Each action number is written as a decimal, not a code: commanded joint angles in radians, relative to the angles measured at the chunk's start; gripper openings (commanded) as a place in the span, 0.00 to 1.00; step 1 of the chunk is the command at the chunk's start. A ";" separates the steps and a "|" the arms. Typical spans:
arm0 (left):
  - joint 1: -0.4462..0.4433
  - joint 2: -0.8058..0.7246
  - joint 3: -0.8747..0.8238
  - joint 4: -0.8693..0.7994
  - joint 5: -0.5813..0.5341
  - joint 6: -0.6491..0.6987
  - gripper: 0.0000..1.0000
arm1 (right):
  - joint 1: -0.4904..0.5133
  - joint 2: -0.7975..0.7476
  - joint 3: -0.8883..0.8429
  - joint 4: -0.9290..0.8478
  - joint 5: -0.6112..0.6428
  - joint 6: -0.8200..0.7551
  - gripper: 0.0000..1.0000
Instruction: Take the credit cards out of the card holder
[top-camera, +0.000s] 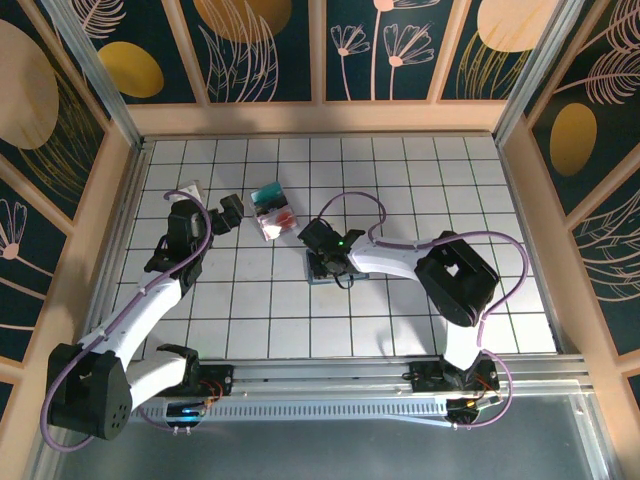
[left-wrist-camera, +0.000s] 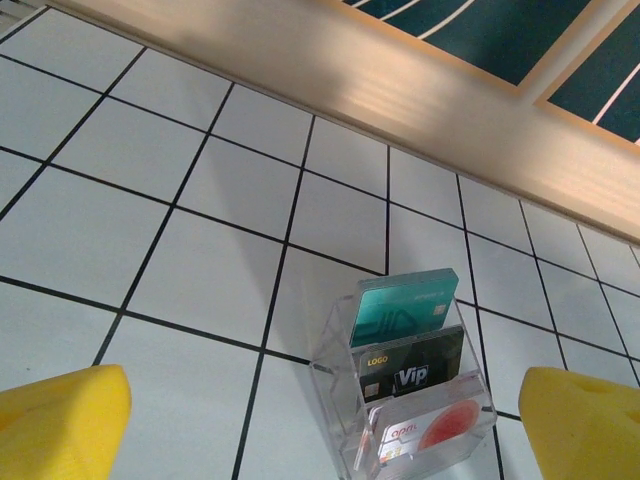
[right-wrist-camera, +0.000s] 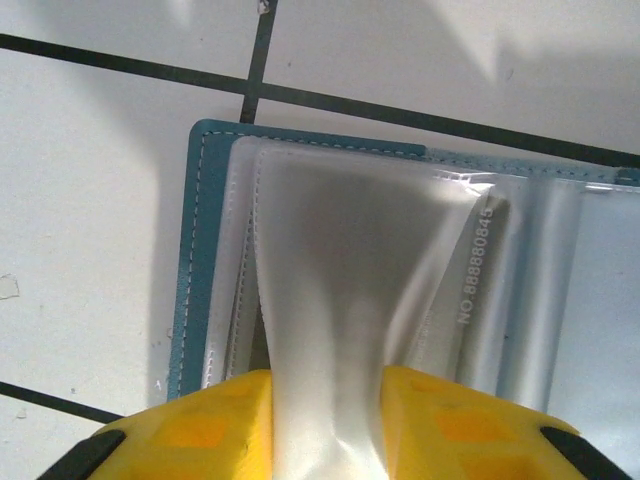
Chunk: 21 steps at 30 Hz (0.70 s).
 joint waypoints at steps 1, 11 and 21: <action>-0.005 -0.009 0.031 -0.003 0.028 0.016 0.99 | 0.005 -0.026 -0.004 -0.019 0.018 0.009 0.29; -0.005 -0.034 0.045 -0.023 0.025 0.040 0.99 | -0.014 -0.096 -0.014 -0.028 0.099 0.032 0.32; -0.005 -0.042 0.048 -0.034 0.023 0.057 0.99 | -0.036 -0.123 -0.035 -0.055 0.156 0.056 0.37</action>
